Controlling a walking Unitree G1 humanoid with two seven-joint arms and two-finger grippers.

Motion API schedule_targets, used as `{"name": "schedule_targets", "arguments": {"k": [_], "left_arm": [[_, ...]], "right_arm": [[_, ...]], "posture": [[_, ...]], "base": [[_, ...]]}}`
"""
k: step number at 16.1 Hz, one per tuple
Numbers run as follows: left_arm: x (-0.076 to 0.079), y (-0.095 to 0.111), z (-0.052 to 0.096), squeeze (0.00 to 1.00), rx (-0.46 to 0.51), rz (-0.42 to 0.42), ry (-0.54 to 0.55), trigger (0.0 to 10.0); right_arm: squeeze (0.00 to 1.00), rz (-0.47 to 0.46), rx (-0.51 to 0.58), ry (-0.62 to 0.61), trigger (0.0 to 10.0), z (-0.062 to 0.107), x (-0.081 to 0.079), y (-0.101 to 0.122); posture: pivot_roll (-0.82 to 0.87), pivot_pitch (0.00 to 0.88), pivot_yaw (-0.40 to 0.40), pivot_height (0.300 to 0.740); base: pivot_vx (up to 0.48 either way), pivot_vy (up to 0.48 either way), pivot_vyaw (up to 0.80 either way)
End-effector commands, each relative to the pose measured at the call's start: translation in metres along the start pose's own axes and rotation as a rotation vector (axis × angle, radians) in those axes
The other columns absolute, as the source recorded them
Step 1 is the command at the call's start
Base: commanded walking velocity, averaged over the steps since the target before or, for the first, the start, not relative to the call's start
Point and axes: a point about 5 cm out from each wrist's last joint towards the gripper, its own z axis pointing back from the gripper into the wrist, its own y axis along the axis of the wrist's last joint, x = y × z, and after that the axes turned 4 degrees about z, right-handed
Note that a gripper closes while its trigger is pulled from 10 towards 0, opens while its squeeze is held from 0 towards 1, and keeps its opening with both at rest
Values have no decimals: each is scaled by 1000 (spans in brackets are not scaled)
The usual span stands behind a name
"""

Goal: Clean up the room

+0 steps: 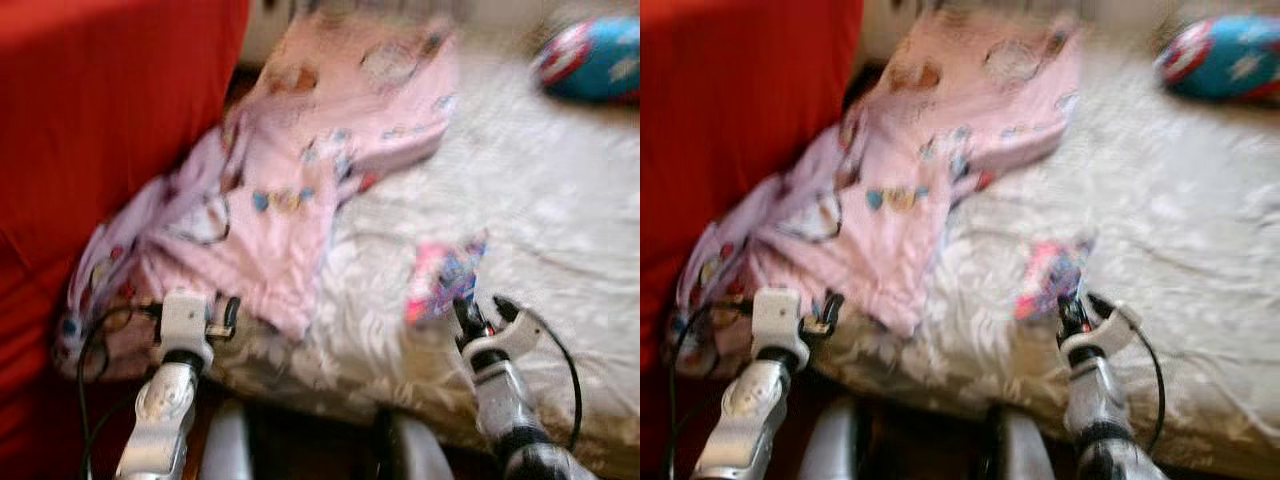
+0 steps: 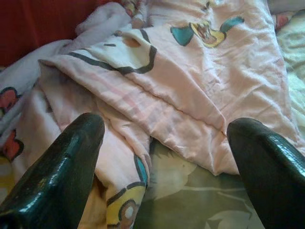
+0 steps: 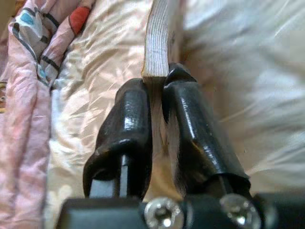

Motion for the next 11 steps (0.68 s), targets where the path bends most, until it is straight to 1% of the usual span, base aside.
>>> {"name": "schedule_targets", "arguments": {"k": [1, 2, 3, 5, 6, 7, 9, 11], "left_arm": [[-6, -13, 7, 0, -37, 34, 41, 10000], [-10, -31, 11, 0, -103, 137, 67, 10000], [-9, -44, 14, 0, -150, 173, 65, 10000], [-10, -62, 19, 0, -215, 196, 93, 10000], [-15, -73, 21, 0, -260, 210, 125, 10000], [-17, -80, 23, 0, -295, 201, 127, 10000], [-20, -93, 30, 0, -356, 180, 124, 10000], [-21, -105, 39, 0, -406, 188, 145, 10000]], "right_arm": [[0, 105, 38, 16, 10000, 1, 1, 9], [0, 151, 62, -39, 10000, 7, 11, 11], [0, 169, 48, -65, 10000, 10, 15, 8], [0, 185, 2, -85, 10000, 12, 16, -1], [0, 193, -7, -60, 10000, 10, 10, -5], [0, 170, 2, -60, 10000, 7, 5, -4], [0, 203, 20, -35, 10000, 0, -9, 0], [0, 254, -15, -29, 10000, 1, -13, -8]], "posture": [[29, 0, -103, 593], [25, 0, -104, 593], [22, 0, -100, 593], [29, 0, -96, 593], [39, 0, -94, 593], [38, 0, -88, 593], [19, 0, -82, 618], [24, 0, -85, 638]], "base": [[0, 0, 0], [0, 0, 0], [0, 0, 0], [0, 0, 0], [0, 0, 0], [0, 0, 0], [0, 0, 0], [0, 0, 0]]}}
